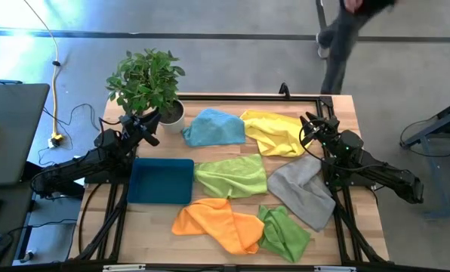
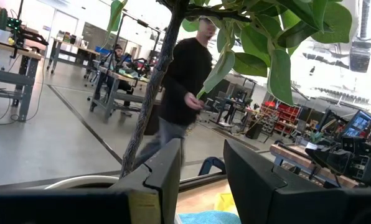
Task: Fold microfiber towels
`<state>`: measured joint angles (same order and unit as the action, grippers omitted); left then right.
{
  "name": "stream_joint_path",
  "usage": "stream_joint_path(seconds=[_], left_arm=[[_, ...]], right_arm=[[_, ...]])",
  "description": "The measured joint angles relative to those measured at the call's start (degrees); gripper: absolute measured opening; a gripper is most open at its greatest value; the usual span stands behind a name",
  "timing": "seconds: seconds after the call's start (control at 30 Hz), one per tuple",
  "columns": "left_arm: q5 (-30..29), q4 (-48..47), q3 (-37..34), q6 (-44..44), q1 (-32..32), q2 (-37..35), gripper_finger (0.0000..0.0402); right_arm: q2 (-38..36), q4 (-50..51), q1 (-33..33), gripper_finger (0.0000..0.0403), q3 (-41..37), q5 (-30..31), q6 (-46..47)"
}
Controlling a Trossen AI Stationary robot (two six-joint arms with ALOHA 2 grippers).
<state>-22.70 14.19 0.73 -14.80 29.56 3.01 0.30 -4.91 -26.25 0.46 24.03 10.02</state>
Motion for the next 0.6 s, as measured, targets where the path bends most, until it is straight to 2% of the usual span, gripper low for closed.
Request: stream_joint_path(seconds=[0.6], left_arm=[[0.0, 0.0, -0.02, 0.01, -0.01, -0.02, 0.0113]], right_arm=[[0.0, -0.01, 0.01, 0.0161, -0.01, 0.0, 0.34]])
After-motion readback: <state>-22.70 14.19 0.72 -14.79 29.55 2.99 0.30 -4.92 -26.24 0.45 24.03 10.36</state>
